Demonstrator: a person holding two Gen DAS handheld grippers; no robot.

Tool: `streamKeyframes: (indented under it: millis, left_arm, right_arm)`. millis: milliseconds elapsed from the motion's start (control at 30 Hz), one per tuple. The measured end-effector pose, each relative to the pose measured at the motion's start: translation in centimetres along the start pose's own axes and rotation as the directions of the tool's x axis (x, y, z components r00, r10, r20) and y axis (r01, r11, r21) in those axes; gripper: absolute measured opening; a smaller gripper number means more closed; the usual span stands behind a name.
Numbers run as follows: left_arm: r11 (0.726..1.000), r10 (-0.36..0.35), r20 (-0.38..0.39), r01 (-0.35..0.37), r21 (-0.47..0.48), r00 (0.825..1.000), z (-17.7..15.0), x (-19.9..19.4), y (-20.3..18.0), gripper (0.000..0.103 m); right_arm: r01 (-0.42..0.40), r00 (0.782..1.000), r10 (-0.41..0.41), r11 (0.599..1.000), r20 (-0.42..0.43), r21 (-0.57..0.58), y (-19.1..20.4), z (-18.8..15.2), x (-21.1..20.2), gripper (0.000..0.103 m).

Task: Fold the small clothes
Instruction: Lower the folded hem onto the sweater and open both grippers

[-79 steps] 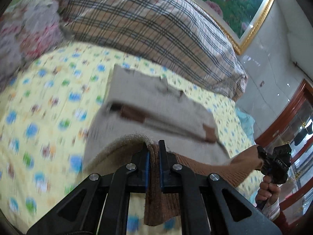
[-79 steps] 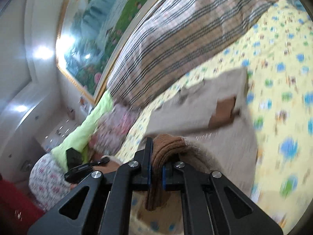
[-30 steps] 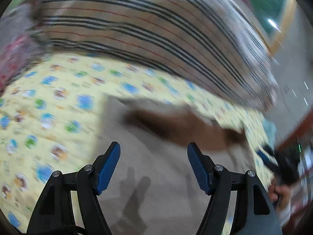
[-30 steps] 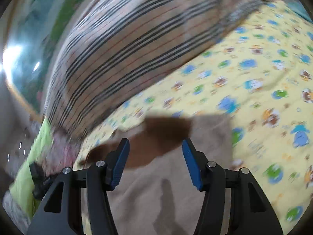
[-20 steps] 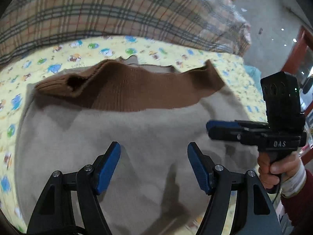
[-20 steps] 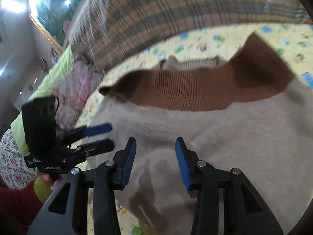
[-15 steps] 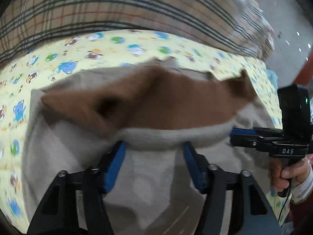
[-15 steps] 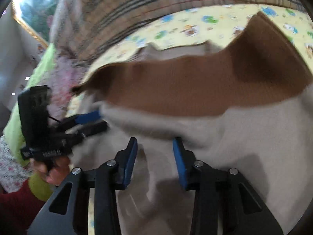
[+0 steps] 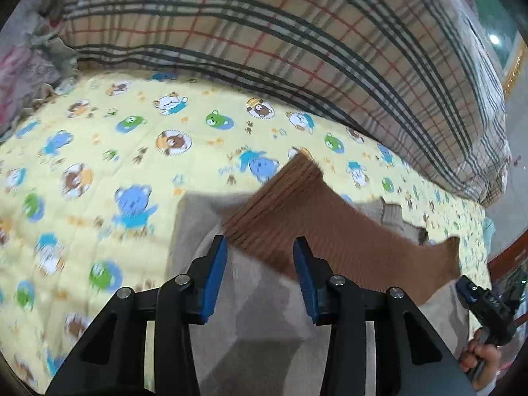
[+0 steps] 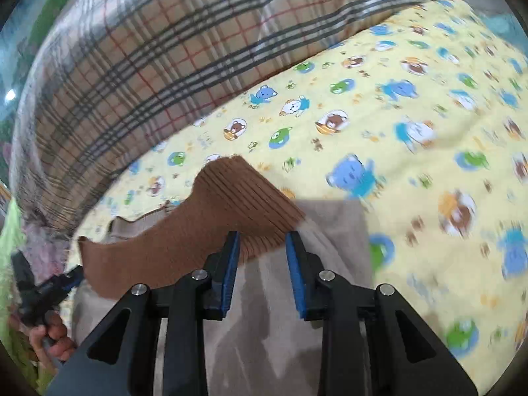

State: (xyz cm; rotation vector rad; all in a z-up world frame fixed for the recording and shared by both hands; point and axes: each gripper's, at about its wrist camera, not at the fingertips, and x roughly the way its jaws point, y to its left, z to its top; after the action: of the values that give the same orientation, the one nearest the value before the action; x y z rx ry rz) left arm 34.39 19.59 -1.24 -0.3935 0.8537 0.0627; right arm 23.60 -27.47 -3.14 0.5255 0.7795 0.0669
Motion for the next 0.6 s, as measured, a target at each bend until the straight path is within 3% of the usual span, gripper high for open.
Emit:
streamKeyframes:
  millis: [67, 267, 333, 400, 500, 600]
  left_arm:
    - [0.999, 0.017, 0.014, -0.017, 0.035, 1.000, -1.5, -1.8, -0.9, 0.056]
    - [0.996, -0.031, 0.049, 0.026, 0.087, 0.998, -6.5, -7.1, -2.9, 0.064]
    - [0.995, -0.047, 0.042, 0.043, 0.091, 0.998, -7.9, -8.0, -2.8, 0.069]
    - [0.997, -0.006, 0.025, 0.004, 0.081, 1.000, -8.8, -8.2, -2.3, 0.069]
    - [1.000, -0.023, -0.016, 0.023, -0.008, 1.000, -10.4, -8.6, 0.3, 0.069]
    - [0.999, -0.011, -0.026, 0.010, -0.037, 1.000, -11.4, -8.6, 1.7, 0.068]
  right_arm:
    - [-0.024, 1.000, 0.024, 1.000, -0.003, 0.007, 0.1, -1.0, -1.4, 0.031]
    - [-0.125, 0.992, 0.124, 0.991, -0.017, -0.054, 2.8, -4.8, -4.7, 0.034]
    - [-0.125, 0.992, 0.122, 0.989, -0.039, -0.081, 2.8, -6.3, -6.0, 0.036]
    - [-0.113, 0.993, 0.109, 0.989, -0.050, -0.094, 2.6, -7.4, -6.6, 0.039]
    - [-0.053, 0.997, 0.047, 0.995, -0.063, -0.083, 0.9, -9.2, -7.7, 0.040]
    - [-0.054, 0.996, 0.050, 0.997, -0.070, -0.053, -0.8, -10.5, -8.7, 0.040]
